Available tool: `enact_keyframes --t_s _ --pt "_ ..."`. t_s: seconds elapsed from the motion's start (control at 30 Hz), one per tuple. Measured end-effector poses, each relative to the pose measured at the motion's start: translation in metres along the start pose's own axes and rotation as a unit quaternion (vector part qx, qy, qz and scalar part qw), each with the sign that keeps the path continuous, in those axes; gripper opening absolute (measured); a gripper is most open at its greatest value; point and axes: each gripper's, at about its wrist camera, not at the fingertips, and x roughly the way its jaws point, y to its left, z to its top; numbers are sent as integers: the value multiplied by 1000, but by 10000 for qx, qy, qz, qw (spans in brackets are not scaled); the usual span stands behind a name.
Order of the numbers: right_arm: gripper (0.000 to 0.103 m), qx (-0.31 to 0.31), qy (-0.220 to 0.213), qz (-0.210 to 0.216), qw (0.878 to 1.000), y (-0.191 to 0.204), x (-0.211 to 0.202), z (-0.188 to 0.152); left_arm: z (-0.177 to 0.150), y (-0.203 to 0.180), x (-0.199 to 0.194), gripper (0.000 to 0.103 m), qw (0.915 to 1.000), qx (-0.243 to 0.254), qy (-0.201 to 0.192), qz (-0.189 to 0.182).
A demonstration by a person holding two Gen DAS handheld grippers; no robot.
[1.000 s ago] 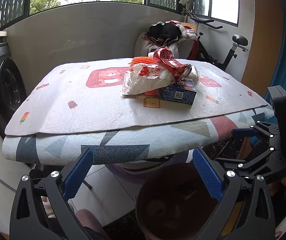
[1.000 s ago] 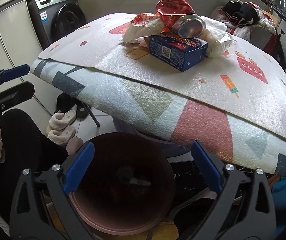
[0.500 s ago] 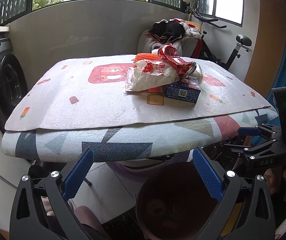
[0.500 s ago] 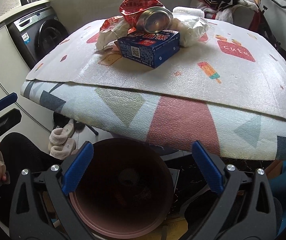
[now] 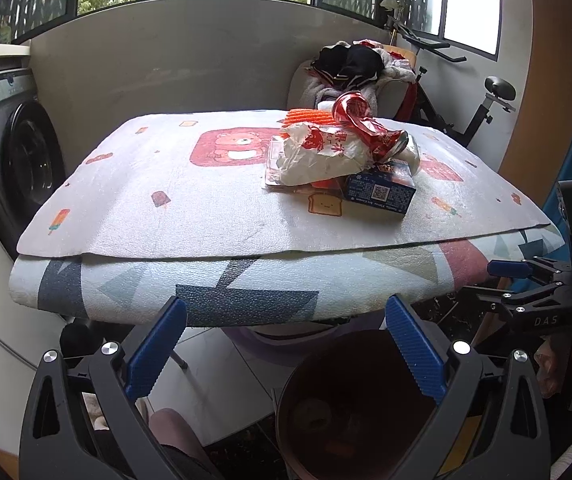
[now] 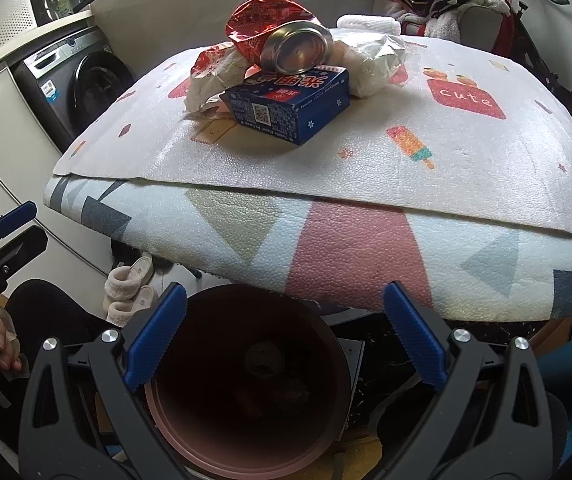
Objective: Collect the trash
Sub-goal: 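Grasp the crushed red can with the right tool while the left tool grasps the white paper wrapper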
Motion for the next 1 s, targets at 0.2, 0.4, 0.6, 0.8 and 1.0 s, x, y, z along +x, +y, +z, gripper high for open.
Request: enact_keyframes --t_s 0.2,0.4,0.6,0.8,1.0 --pt "97 7 -137 -1 9999 -2 -10 49 24 7 -7 97 9991 169 -303 240" --pt "97 8 -320 208 9993 14 -12 131 53 30 -9 97 9983 -167 -505 224" --pt "97 -81 17 -1 10000 37 33 201 63 48 -5 97 9973 -413 -534 288" --pt "97 86 587 -518 9969 38 90 238 66 63 2 97 9974 -506 -476 197" --pt "90 221 882 -568 9942 29 107 236 70 68 13 97 9980 -508 -367 62"
